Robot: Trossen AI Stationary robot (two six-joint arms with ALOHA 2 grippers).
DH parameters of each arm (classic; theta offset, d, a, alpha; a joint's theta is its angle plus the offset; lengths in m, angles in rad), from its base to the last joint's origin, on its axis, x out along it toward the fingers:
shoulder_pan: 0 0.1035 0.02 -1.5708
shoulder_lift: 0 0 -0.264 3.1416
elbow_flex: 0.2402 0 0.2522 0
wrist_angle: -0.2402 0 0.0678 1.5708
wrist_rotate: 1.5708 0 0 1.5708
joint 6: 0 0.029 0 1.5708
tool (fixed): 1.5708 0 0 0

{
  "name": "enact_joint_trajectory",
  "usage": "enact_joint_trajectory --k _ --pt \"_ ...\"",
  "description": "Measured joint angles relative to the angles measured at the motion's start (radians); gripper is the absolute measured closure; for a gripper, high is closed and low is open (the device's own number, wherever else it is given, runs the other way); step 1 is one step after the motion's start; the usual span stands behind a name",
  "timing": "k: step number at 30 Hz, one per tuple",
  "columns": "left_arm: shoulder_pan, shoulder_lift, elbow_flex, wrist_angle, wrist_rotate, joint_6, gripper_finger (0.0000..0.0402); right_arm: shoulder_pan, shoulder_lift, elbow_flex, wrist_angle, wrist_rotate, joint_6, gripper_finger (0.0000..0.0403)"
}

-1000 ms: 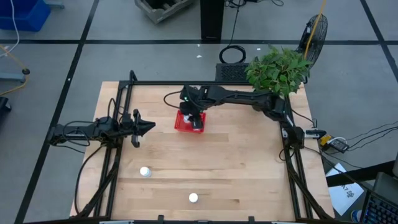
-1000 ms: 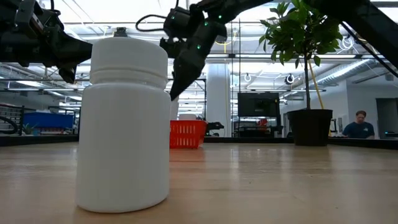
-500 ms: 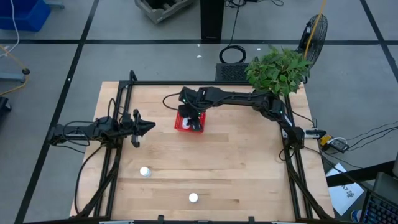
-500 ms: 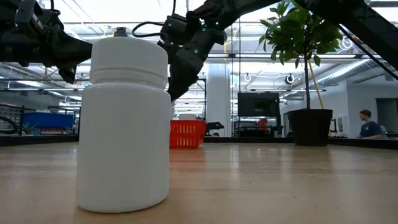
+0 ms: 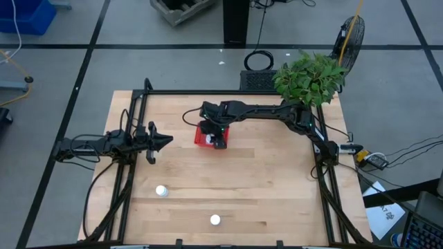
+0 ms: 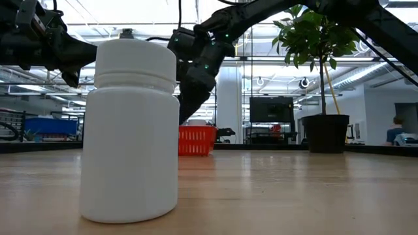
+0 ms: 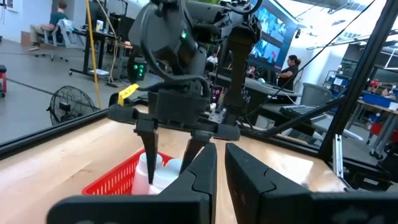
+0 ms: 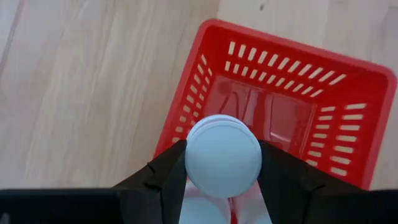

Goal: Pick and place pill bottles into a basket
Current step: Put the white pill bottle into the red basket

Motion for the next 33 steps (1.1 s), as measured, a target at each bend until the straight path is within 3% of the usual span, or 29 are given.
enact_joint_trajectory --k 10,30,33 --pt "0.0 0.0 0.0 0.0 0.0 0.0 0.0364 0.009 0.0 -0.017 0.015 0.002 -0.022 0.0236" --pt "0.0 0.0 0.0 0.0 -0.001 0.0 0.0364 0.051 -0.034 -0.019 0.053 0.012 -0.056 0.017" --pt "0.0 0.0 0.0 0.0 0.0 0.0 0.0364 0.064 -0.061 -0.019 0.04 0.051 -0.06 0.0167"
